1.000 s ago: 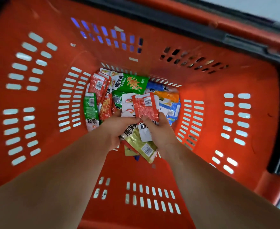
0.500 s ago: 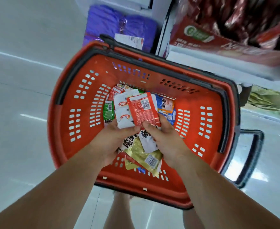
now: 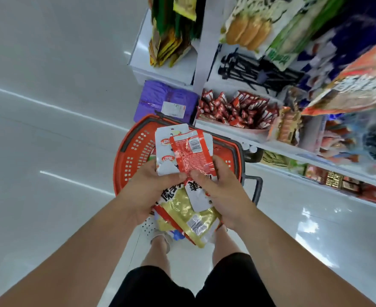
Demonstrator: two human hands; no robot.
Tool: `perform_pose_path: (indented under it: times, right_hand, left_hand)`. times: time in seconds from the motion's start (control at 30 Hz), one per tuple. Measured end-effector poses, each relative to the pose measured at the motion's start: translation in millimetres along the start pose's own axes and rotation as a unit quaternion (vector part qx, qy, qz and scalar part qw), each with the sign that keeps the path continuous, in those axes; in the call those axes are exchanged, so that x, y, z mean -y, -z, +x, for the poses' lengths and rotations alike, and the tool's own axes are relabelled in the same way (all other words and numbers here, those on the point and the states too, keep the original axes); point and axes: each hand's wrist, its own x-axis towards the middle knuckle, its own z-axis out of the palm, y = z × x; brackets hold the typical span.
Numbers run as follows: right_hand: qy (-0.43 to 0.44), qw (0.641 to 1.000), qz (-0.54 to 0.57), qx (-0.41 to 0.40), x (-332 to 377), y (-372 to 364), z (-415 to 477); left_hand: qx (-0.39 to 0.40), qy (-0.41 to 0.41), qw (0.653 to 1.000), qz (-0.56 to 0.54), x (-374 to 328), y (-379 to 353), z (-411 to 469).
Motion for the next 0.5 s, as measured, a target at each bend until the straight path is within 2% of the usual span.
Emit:
perform_pose_path:
  times: [0.3, 0.5]
  right_hand:
    - [0.045, 0.999, 0.002, -0.006, 91.4, 37.4, -106.1]
    - [0.116, 0.993, -0.022, 0.03, 169.4, 68.7, -145.2]
  left_hand:
    - [-0.02, 0.013, 0.996, -0.08, -57.1, -94.3, -110.6]
    - [-0.023, -0.059, 0.996, -0.069, -110.0, -143.6, -149.2]
